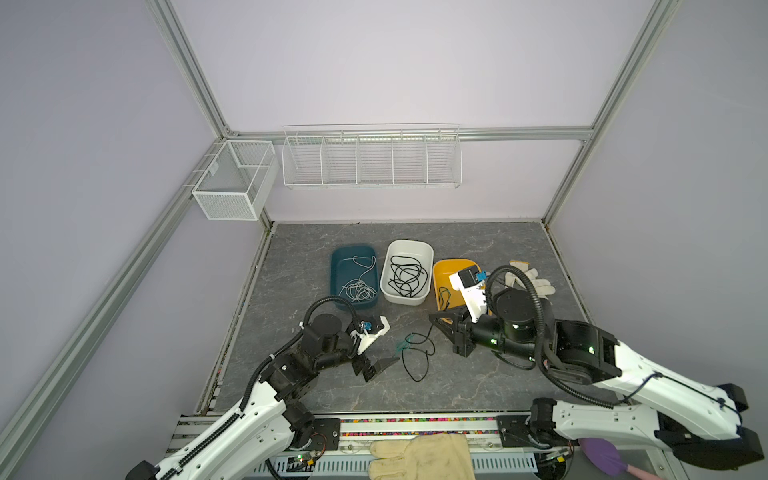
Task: Untangle the cables
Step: 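Grasp the green cable with the left gripper while right holds the black cable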
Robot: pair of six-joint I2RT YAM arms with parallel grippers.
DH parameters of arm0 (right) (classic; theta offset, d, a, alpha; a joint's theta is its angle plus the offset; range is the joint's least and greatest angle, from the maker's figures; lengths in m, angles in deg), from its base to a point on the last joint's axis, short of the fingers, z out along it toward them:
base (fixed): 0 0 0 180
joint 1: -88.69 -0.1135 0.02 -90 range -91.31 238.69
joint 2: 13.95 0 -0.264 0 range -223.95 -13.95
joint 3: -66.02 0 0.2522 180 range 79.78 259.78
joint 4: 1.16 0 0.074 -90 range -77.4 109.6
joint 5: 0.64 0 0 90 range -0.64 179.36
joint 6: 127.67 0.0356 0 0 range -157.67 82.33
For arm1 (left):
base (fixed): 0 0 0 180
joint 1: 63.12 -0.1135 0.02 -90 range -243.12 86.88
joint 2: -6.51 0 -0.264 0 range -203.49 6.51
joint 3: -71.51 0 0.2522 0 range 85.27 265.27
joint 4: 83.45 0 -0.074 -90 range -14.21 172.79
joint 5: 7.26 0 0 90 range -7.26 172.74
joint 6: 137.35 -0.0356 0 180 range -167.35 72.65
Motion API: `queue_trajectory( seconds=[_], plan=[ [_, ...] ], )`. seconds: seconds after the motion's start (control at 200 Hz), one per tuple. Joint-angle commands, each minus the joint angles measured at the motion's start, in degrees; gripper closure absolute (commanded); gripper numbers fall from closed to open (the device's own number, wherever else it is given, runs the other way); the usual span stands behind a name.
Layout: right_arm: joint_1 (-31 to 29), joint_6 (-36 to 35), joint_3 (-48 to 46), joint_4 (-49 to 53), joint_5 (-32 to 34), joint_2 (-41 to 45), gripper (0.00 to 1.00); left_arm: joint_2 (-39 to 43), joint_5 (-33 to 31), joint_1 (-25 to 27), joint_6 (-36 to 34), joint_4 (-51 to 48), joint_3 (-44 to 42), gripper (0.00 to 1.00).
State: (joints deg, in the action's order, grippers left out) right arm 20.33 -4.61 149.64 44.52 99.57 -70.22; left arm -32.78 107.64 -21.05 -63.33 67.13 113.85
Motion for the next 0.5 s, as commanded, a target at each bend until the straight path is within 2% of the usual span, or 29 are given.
queue_trajectory(
  seconds=[0.0,0.27,0.495],
  plan=[
    [-0.24,0.87,1.67,-0.57,-1.42,0.2,0.93,-0.16,2.62,0.34,0.43,0.54,-0.76,0.01],
    [-0.28,1.37,2.12,-1.92,-3.35,-1.11,0.93,-0.83,6.32,0.42,3.38,4.25,-0.9,0.07],
    [-0.34,1.61,3.12,-2.18,-4.06,-3.14,0.93,-1.76,9.15,0.39,10.26,10.82,-0.57,0.17]
  ],
)
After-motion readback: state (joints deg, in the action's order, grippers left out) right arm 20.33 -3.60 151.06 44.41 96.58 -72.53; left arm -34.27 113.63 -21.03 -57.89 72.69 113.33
